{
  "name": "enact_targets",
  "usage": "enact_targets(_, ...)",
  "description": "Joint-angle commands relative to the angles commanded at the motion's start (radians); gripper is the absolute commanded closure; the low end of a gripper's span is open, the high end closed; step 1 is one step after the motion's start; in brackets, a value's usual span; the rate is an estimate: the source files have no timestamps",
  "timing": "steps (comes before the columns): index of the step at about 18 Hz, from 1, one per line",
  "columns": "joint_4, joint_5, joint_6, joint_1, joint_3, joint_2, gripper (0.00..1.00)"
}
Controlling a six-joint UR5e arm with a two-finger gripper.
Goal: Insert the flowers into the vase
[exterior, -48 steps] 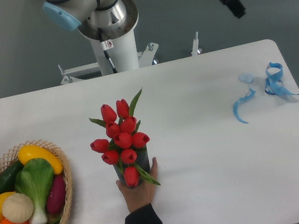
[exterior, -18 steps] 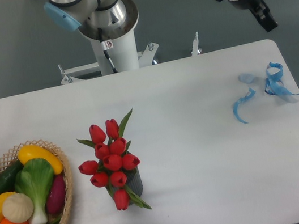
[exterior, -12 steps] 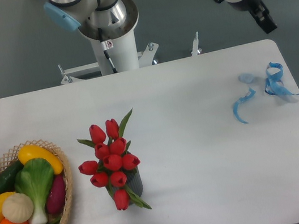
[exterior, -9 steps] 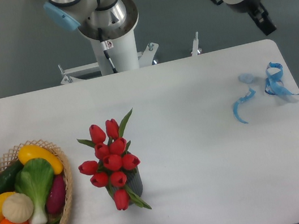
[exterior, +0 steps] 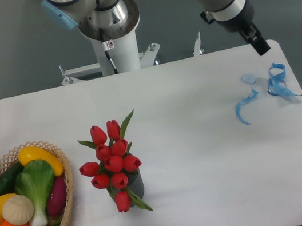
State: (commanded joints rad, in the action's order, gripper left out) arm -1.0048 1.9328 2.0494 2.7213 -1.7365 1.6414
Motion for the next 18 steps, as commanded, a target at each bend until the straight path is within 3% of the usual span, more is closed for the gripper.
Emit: enact_targets(18, 0.0, -0.018, 0.0, -0.003, -0.002, 0.0, 0.0)
